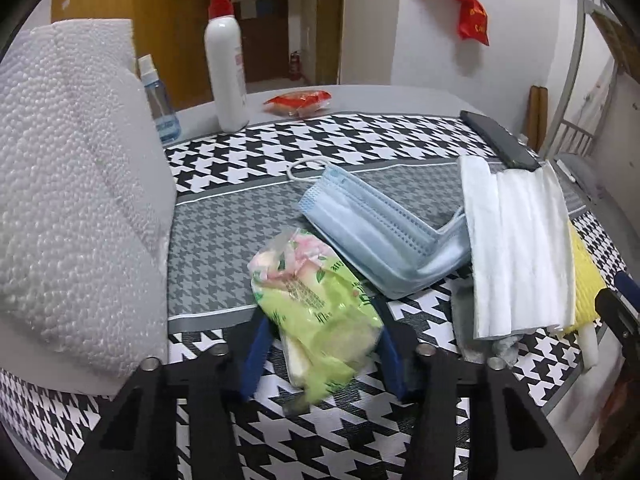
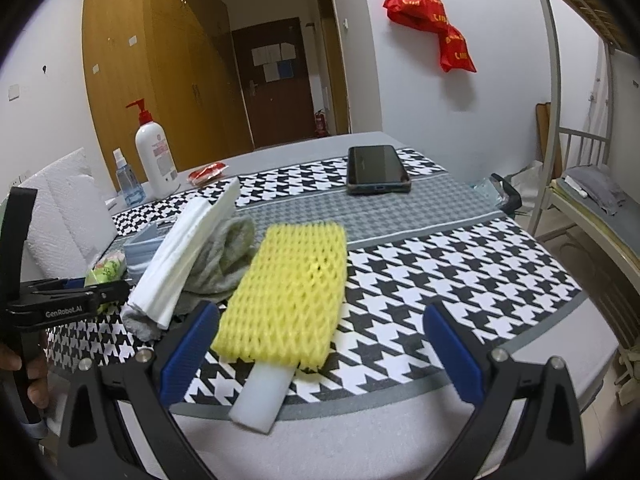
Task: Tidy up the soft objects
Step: 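Move the left tool to the snack bag while the right tool approaches the yellow foam sleeve, then close the left tool on the snack bag while the right tool grasps the yellow foam sleeve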
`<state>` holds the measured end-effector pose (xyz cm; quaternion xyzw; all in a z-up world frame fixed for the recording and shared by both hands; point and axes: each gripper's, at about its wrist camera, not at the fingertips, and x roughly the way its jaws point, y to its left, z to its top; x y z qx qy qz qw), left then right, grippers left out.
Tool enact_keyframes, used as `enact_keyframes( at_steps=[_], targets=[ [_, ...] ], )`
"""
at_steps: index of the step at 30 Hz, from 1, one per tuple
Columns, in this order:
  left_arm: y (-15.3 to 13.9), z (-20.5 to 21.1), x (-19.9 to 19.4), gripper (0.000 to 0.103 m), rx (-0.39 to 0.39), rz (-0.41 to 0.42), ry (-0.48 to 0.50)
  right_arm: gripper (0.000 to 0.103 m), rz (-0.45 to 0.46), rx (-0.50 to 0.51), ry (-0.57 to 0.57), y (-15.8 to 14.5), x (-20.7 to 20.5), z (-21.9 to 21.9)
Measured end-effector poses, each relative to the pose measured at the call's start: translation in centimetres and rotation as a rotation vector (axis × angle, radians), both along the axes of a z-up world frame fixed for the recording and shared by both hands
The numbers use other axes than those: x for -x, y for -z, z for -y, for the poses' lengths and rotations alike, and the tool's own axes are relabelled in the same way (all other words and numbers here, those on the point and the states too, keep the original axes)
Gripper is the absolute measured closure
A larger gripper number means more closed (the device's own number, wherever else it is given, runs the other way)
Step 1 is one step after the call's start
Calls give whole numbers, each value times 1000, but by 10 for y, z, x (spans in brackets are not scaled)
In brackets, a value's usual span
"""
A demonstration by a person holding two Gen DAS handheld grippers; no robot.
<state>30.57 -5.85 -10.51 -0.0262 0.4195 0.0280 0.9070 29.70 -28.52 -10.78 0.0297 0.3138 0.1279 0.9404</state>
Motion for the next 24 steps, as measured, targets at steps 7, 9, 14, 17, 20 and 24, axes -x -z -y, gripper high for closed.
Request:
enact_keyframes(
  at_steps=[7,9,14,17,20,24],
  targets=[
    [-2,-5,3,67,46,14,16,0,-33,53,-23,3,-15,-12],
    [-3,-6,4,67,57,18,18,0,-43,68,-33,3,-19,-15],
    [-6,-8,7,67,85,28,28,0,-76,57,-40,5,-28,-15],
    [-8,-7,7,67,87,34,43,2,-90,61,-47,6,-31,-16],
    [-12,-4,10,67,77,60,54,14,-115,71,-49,10,-33,-17],
    [-13,0,10,67,65,71,69,31,-108,80,-50,12,-32,-19]
  ],
)
